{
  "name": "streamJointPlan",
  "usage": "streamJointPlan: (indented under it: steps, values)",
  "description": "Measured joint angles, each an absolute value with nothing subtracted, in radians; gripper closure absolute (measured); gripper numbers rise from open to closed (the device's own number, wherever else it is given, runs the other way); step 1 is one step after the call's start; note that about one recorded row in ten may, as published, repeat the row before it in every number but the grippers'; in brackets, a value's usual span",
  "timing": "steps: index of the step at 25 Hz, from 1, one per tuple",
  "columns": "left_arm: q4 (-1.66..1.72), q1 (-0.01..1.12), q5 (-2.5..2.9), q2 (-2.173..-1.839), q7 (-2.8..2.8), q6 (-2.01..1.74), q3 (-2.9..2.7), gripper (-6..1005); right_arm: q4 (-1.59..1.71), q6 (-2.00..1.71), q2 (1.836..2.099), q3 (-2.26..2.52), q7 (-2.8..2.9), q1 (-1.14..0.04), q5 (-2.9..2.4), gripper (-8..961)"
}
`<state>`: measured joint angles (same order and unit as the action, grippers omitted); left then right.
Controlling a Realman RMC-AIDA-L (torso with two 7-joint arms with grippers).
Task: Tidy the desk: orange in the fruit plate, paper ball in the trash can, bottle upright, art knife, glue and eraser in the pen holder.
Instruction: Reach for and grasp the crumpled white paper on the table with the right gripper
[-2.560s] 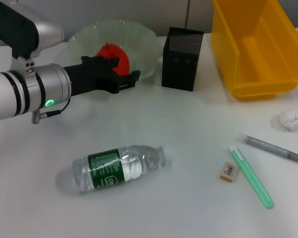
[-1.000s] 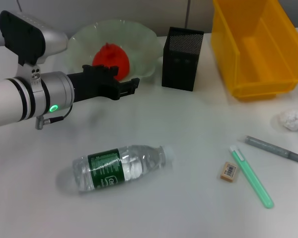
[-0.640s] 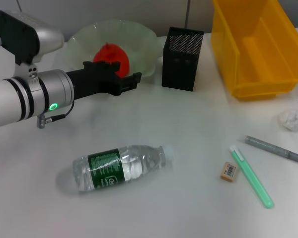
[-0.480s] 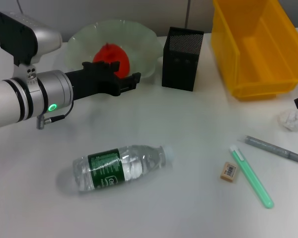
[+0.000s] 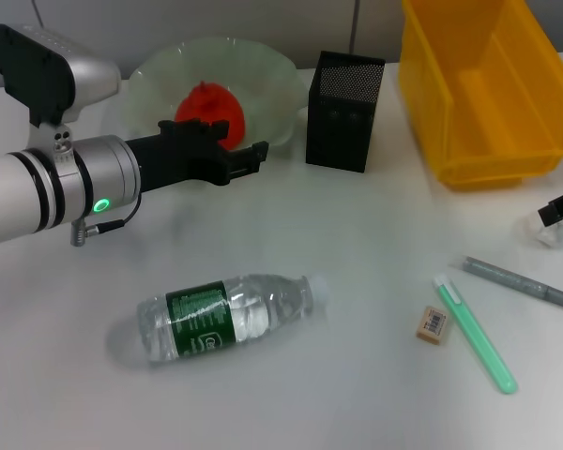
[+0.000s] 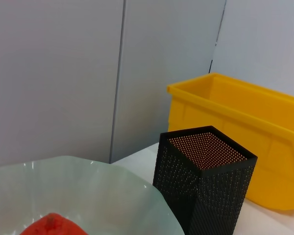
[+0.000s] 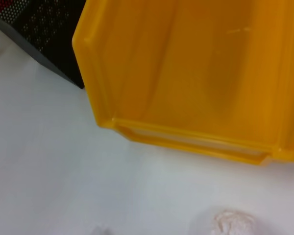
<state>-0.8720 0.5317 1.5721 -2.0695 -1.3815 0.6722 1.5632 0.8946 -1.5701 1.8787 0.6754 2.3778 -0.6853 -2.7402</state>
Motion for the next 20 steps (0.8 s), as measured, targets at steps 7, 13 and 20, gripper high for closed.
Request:
streamJointPlan:
  steps: [7,13,20]
  values:
    - [-0.873,0.53,1.571,-2.071,-1.387,0.679,1.563,338,0.888,-1.561,1.879,0.677,2.378,-0.686,-2.741,202]
    - [-0.884,0.528,1.548,-2.07,-1.428,0.738,1.583,337,0.877,-1.545,1.879,0.678,2.381,-0.693,-2.764,203]
    - [-0.873,0.524,1.498,-2.07,-1.483,0.815,1.637,337,0.842,-1.505,1.88,0.678,2.381,-0.696,-2.779,204]
